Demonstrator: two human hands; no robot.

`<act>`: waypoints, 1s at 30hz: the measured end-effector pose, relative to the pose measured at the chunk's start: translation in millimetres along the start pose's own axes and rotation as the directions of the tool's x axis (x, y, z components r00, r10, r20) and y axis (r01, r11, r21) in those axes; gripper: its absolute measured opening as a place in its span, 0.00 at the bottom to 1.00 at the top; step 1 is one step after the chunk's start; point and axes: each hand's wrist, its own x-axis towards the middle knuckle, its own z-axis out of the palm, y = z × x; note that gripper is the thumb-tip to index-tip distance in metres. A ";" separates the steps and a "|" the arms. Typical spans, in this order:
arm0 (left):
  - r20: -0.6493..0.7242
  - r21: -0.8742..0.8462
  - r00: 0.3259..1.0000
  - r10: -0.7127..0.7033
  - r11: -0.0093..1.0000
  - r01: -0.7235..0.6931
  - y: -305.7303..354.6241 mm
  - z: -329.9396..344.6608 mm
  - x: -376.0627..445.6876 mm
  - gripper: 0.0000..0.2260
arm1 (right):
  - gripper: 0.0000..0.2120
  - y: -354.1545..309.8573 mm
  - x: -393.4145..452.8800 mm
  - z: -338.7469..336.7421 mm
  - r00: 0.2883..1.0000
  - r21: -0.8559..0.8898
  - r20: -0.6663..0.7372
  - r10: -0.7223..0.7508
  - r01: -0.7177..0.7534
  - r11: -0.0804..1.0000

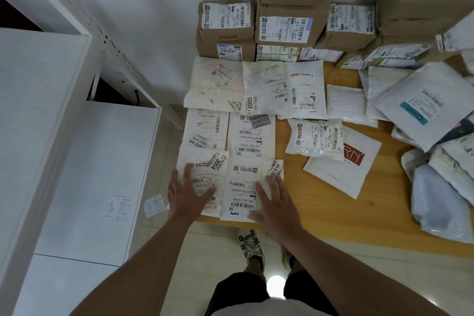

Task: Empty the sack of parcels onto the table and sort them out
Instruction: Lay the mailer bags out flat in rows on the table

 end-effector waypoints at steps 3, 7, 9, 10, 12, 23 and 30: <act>0.001 0.006 1.000 -0.005 1.000 0.005 0.3 0.3 1.2 0.46 | 0.45 -1.6 -1.9 1.0 1.000 0.007 0.015 0.002 -0.002 1.000; -0.004 0.025 1.000 0.002 1.000 -0.002 -0.2 0.4 2.6 0.46 | 0.45 -5.8 -1.8 1.7 0.999 -0.010 0.034 -0.005 0.006 1.000; -0.003 0.027 1.000 0.003 1.000 -0.003 -0.2 0.5 3.2 0.46 | 0.45 -6.3 -2.0 2.0 0.999 -0.007 0.034 0.001 -0.001 1.000; -0.003 0.026 1.000 0.002 1.000 -0.002 -0.3 0.6 3.1 0.46 | 0.45 -6.3 -2.1 2.6 1.000 -0.004 0.031 0.003 -0.003 1.000; -0.006 0.028 1.000 0.002 1.000 -0.002 -0.2 0.9 2.9 0.46 | 0.45 -6.4 -1.8 3.3 0.999 -0.006 0.034 0.008 -0.008 1.000; -0.194 0.063 0.980 0.037 0.998 -0.025 8.6 0.1 -4.5 0.39 | 0.30 2.3 -7.9 -10.1 0.991 0.005 -0.125 0.045 -0.044 0.999; -0.222 0.114 0.922 0.317 0.948 -0.298 68.8 16.3 -17.8 0.28 | 0.33 70.6 -6.9 -39.9 0.865 0.102 -0.095 0.494 -0.485 0.869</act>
